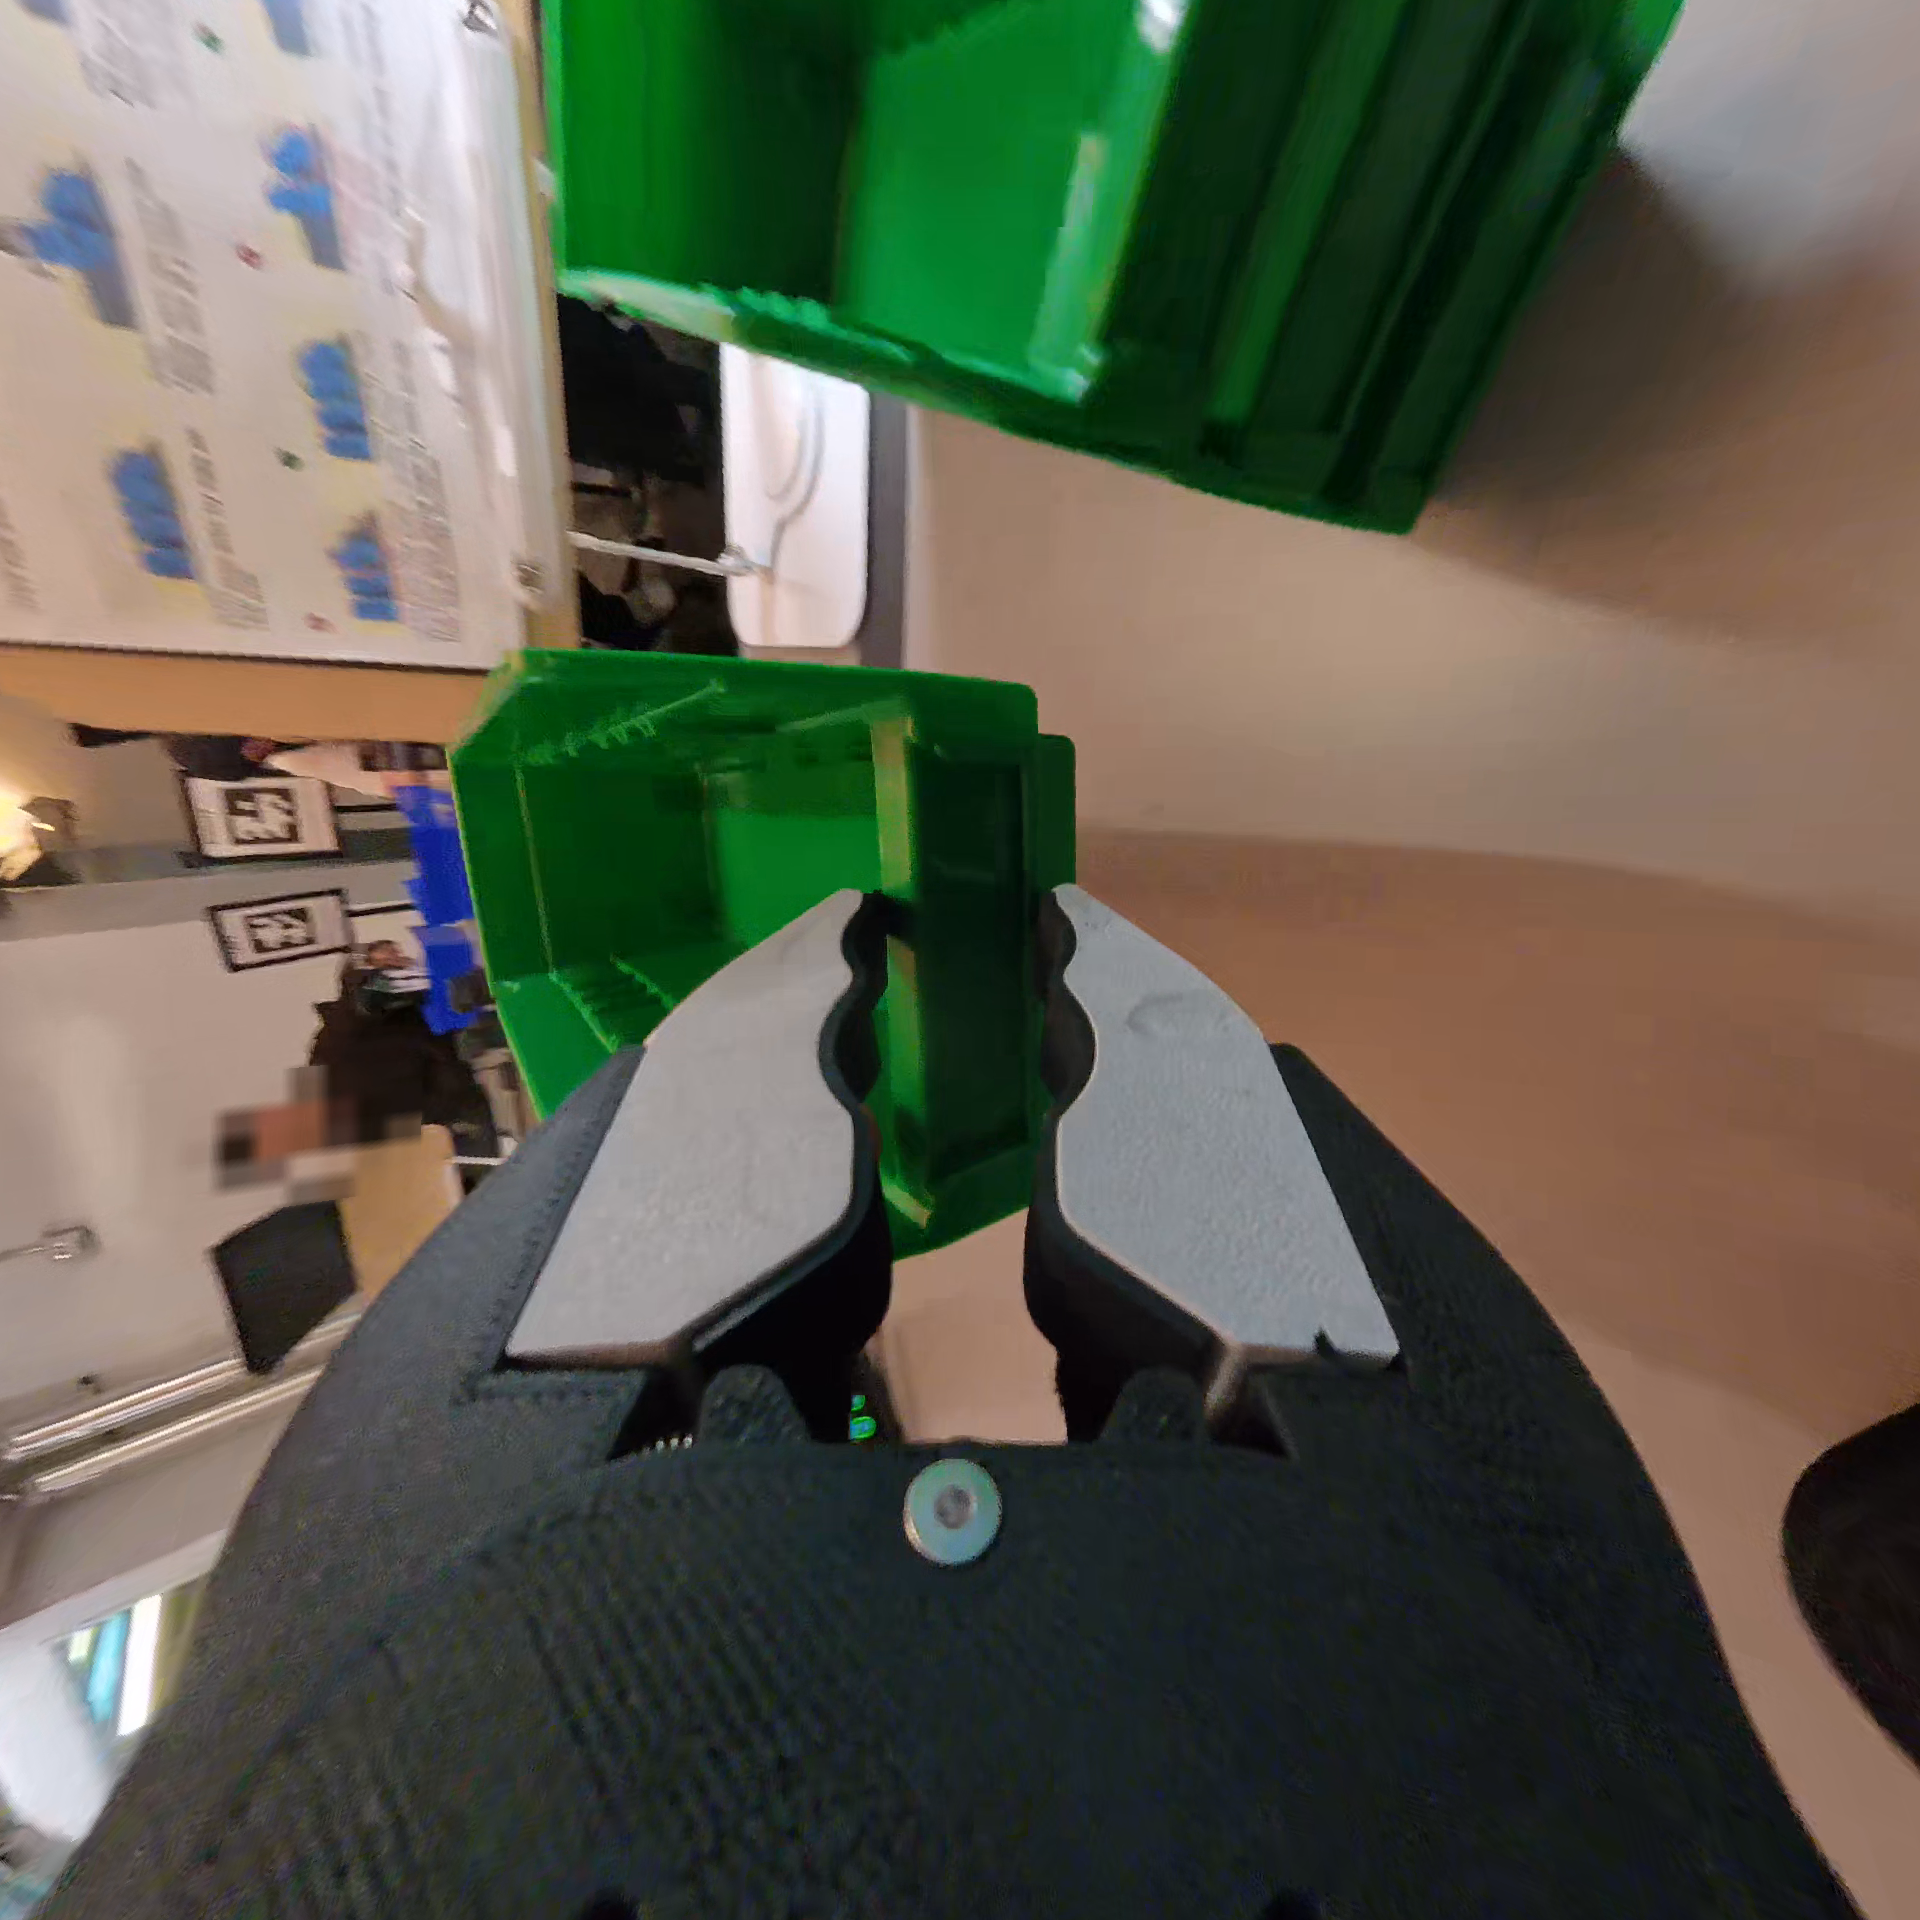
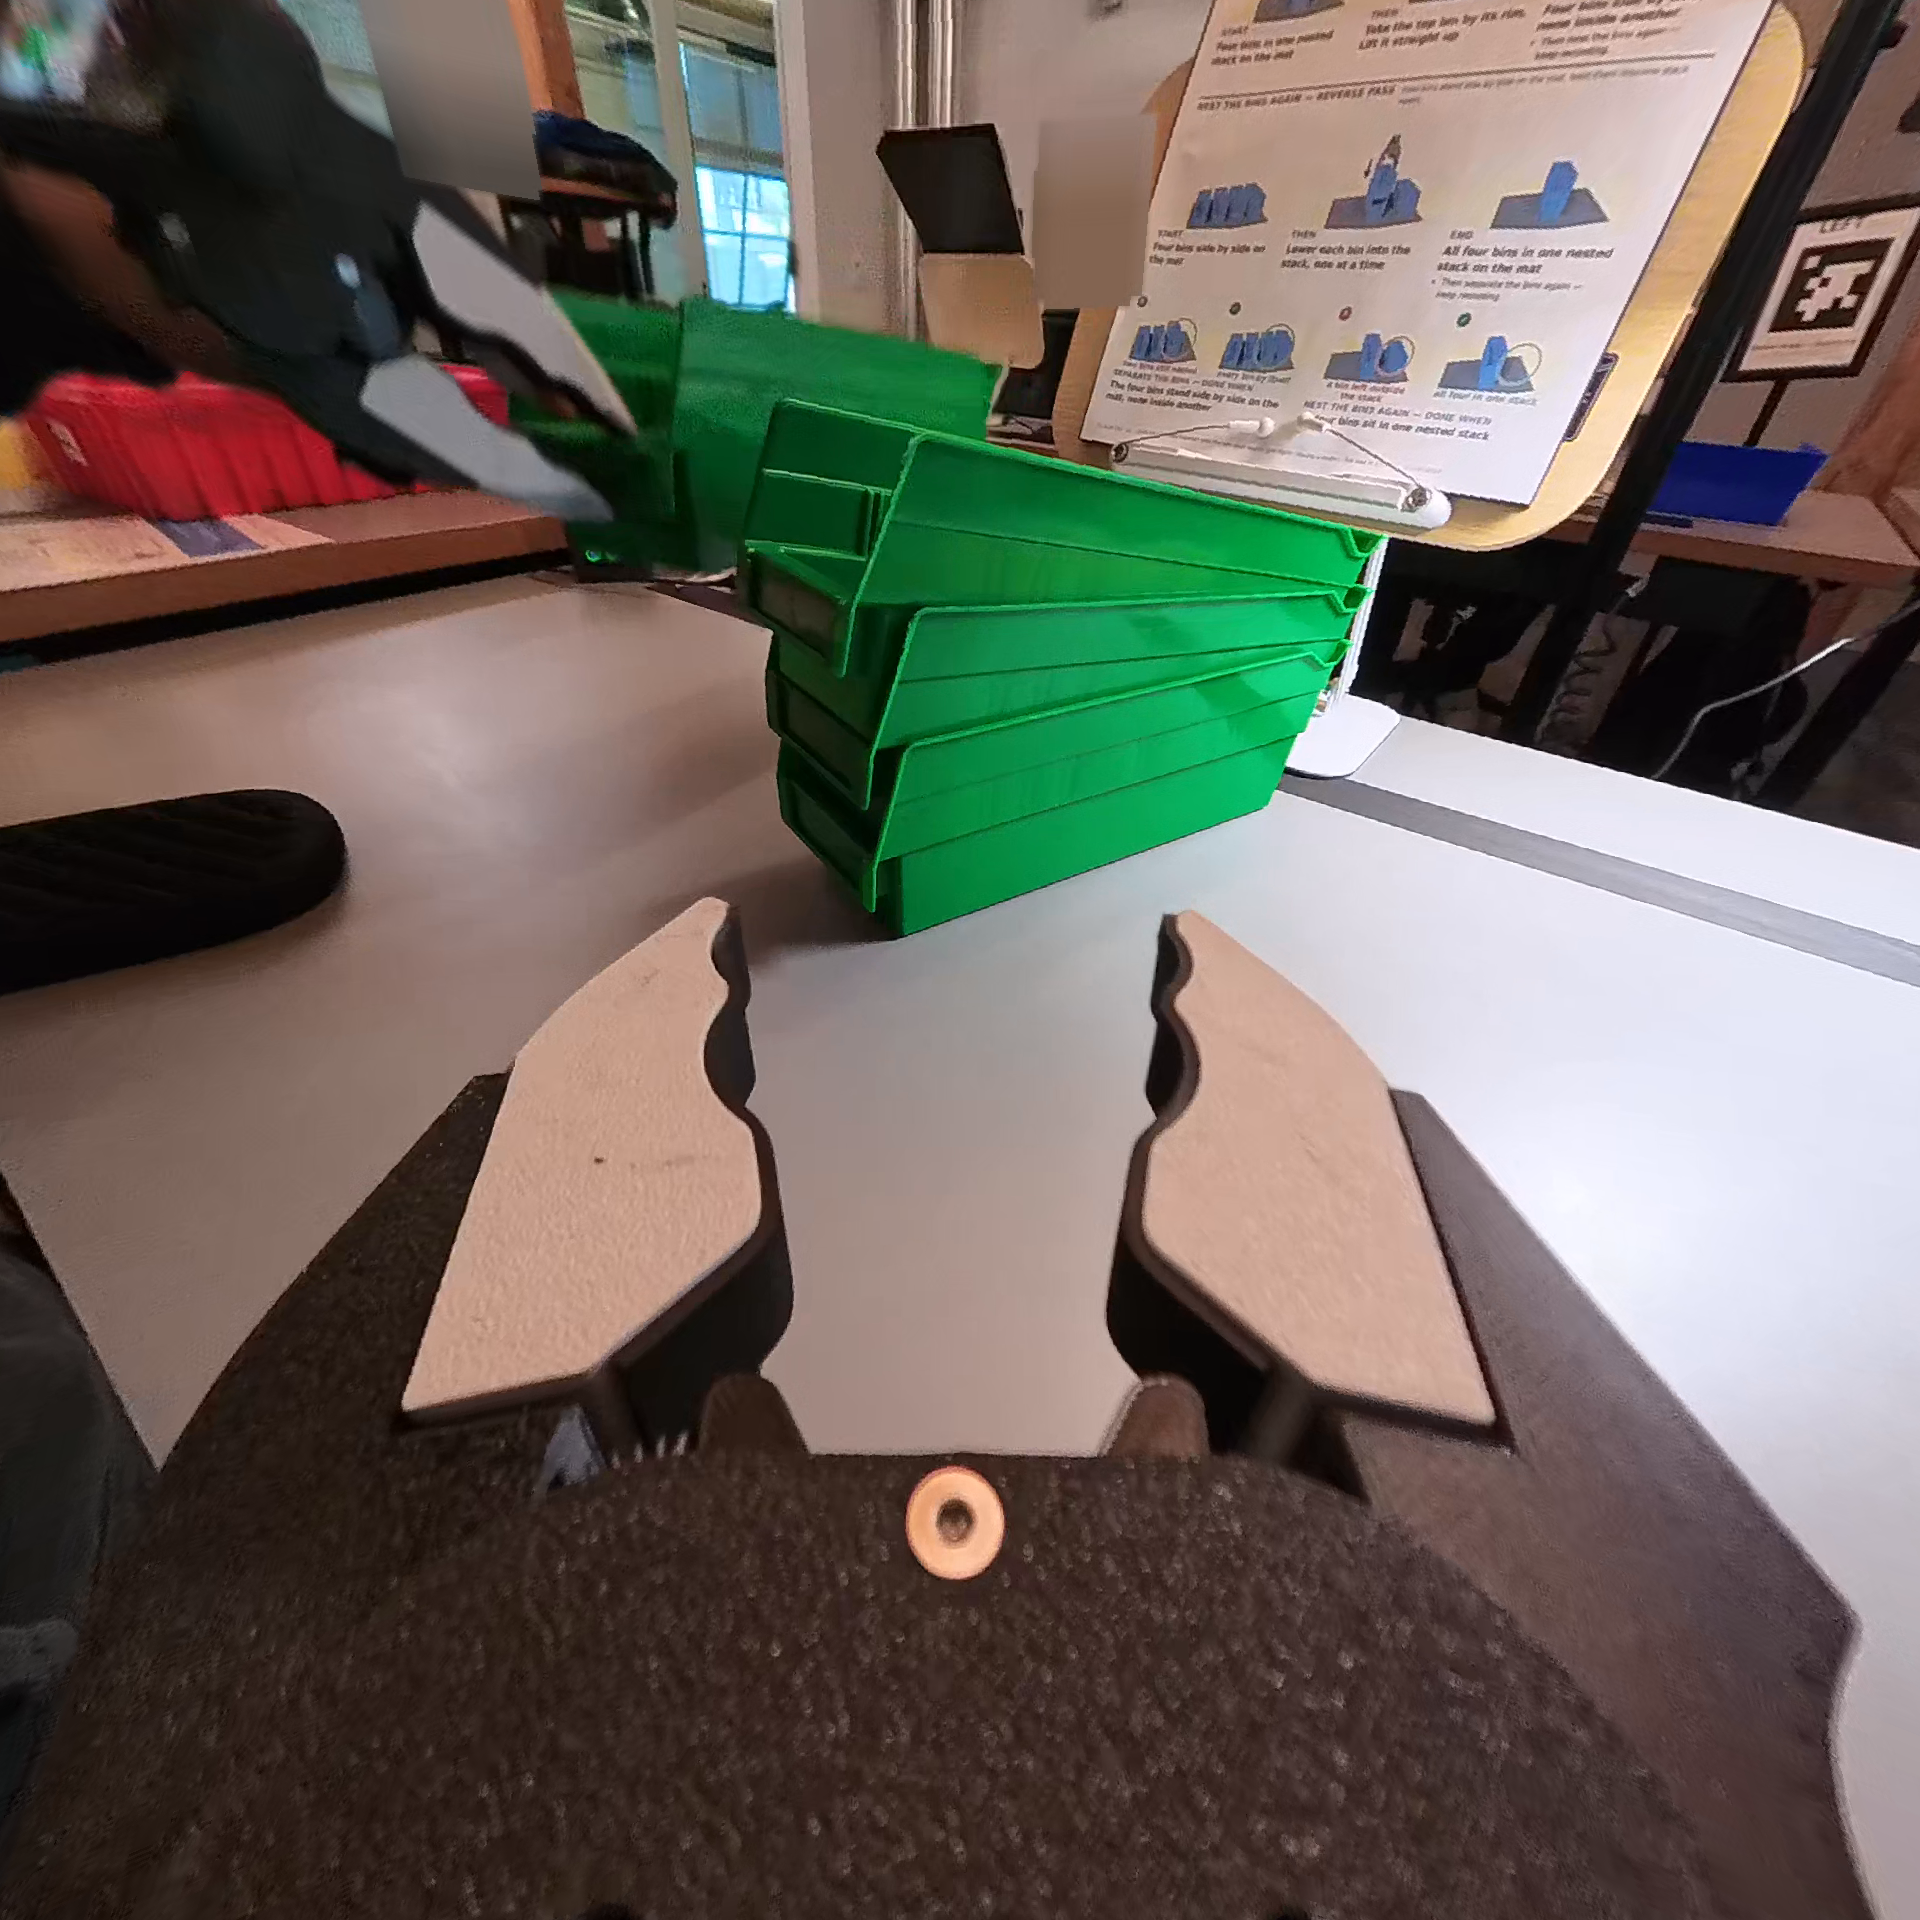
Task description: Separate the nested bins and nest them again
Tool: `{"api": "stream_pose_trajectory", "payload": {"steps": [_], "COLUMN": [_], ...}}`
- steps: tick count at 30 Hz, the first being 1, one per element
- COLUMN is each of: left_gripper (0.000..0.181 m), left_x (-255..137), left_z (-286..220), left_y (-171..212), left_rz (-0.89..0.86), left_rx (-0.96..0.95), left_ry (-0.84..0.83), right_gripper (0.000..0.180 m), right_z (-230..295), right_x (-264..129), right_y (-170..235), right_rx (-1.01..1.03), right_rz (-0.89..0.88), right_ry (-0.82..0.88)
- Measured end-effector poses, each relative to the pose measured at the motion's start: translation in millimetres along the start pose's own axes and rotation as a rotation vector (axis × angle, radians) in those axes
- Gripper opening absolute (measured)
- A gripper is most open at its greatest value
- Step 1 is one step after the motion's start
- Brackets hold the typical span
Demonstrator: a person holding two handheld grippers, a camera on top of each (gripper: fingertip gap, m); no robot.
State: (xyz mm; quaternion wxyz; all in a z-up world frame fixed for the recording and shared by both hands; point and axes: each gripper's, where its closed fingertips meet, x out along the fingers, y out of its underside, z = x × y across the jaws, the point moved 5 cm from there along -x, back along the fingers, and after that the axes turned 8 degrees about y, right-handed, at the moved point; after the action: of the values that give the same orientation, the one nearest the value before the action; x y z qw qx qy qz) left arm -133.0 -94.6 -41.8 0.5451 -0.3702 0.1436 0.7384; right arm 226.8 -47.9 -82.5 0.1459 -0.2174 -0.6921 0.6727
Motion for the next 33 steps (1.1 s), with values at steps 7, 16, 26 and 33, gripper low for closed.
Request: {"api": "stream_pose_trajectory", "payload": {"steps": [7,16,26,33], "left_gripper": [0.029,0.042,0.049,0.047], "left_x": [71,86,-6,55], "left_z": [-48,-58,-41,-23], "left_y": [21,19,-93,-127], "left_rz": [-0.034,-0.130,-0.458,-0.137], "left_rx": [-0.044,-0.089,0.059,0.201], "left_ry": [0.031,0.110,-0.029,0.095], "right_gripper": [0.075,0.077,0.077,0.076], "right_z": [2,28,39,37], "right_x": [-10,-15,-6,-10], "right_y": [-1,0,9,13], "right_rx": [-0.017,-0.102,-0.096,-0.066], "right_rz": [0.013,0.032,0.076,0.069], "right_ry": [0.005,-0.043,-0.113,-0.120]}}
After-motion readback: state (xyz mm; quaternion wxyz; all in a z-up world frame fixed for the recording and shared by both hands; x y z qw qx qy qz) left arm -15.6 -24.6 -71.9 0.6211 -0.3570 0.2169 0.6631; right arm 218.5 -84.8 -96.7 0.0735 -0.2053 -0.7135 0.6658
